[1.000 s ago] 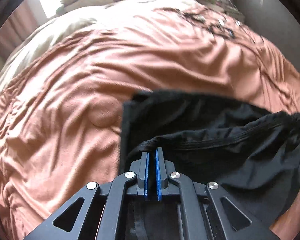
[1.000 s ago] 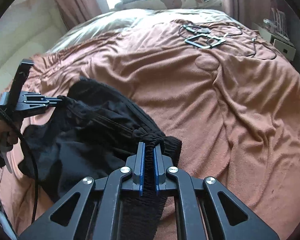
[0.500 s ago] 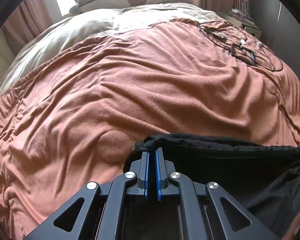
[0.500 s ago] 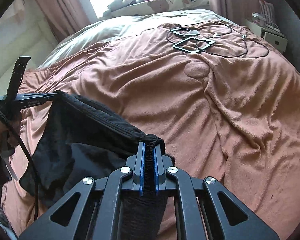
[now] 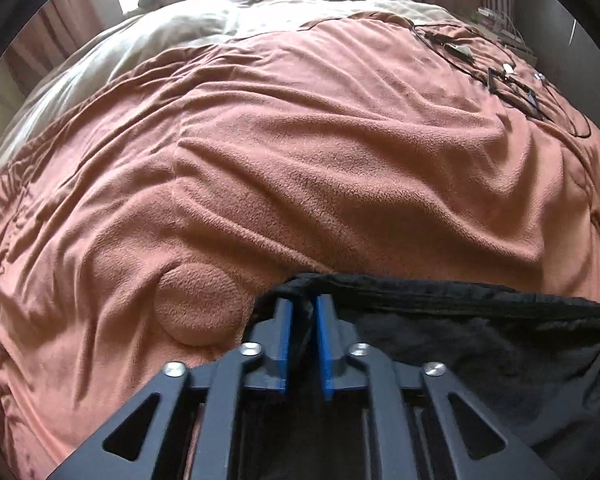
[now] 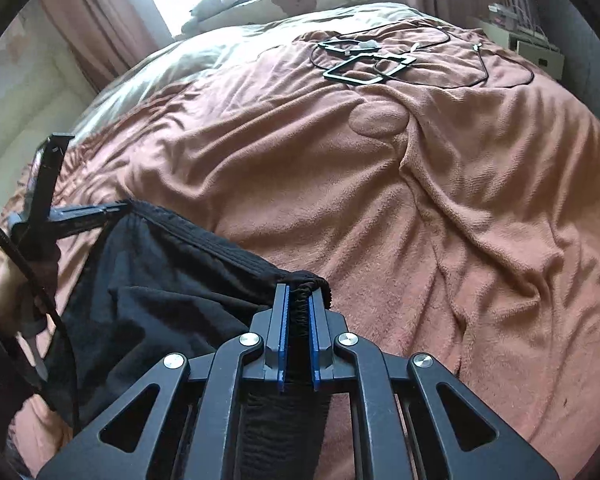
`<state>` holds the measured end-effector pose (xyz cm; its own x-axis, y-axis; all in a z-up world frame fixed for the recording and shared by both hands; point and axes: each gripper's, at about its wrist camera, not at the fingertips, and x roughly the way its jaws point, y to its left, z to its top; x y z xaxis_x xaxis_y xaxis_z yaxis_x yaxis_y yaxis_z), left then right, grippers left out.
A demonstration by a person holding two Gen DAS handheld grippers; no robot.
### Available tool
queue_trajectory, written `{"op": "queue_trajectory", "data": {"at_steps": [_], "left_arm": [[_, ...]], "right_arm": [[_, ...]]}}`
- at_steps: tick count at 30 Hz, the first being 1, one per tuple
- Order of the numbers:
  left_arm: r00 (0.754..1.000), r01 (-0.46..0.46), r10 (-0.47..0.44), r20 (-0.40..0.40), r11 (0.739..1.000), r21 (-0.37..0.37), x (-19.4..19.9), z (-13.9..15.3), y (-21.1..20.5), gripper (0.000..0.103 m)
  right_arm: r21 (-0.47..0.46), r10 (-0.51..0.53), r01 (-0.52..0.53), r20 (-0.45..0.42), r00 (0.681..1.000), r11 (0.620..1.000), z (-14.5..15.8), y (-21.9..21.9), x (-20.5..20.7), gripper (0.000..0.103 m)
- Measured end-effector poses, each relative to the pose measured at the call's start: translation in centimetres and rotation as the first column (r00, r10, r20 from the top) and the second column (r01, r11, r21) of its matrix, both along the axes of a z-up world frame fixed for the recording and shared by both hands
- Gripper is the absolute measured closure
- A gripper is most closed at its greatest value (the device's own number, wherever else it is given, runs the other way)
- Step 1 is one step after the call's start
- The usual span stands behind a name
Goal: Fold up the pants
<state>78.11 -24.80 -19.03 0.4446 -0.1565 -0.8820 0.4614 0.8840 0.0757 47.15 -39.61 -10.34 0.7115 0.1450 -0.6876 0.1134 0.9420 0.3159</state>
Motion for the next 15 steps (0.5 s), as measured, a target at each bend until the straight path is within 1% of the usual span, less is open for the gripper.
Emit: {"op": "queue_trajectory", "data": {"at_steps": [1,2,3,4,5,7,10,15], "left_arm": [[1.0,0.0,0.0,-0.002,1.0,-0.003,-0.1,0.2,0.2,0.069],[1.0,-0.002,0.002,-0.003,1.0,-0.009,-0.3,0.5,0.5,0.053],[1.0,-0.005,0.005,0.002,1.0,-0.021,-0.7,1.0,0.9,0.042],[1.0,-0.001,0.001,0.012,0.999,-0.035,-1.1,1.5,1.4,0.039],[1.0,0.005,-0.004,0.018,0.999,-0.042,-1.5,1.9,1.7,0.038],[1.0,0.002,-0.001,0.013,0.999,-0.041,-1.9,2.5,2.2,0.038],[1.0,-0.011,0.01,-0.011,0.997,-0.075,-2.8,3.3,3.5,0.038],[0.999,-0.022,0.02,-0.026,0.995,-0.094,-5.1,4.3,5.6,0.038]], "right_arm": [[-0.007,0.002,-0.002,-0.002,1.0,1.0,0.2,-0.1,-0.3,0.094],[-0.01,0.001,-0.001,-0.001,1.0,1.0,0.4,-0.2,-0.7,0.088],[-0.004,0.005,-0.005,0.011,1.0,1.0,0.7,-0.3,-1.2,0.083],[0.002,0.008,-0.008,0.018,1.0,1.0,1.0,-0.4,-1.7,0.07],[0.007,0.009,-0.009,0.023,1.0,1.0,1.1,-0.5,-2.2,0.056],[0.018,0.013,-0.014,0.033,0.999,1.0,1.4,-0.7,-3.3,0.048],[0.083,0.021,-0.022,0.019,1.0,0.996,1.1,-1.2,-4.6,0.048],[0.204,0.017,-0.015,-0.009,1.0,0.979,0.2,-2.5,-6.3,0.048]]}}
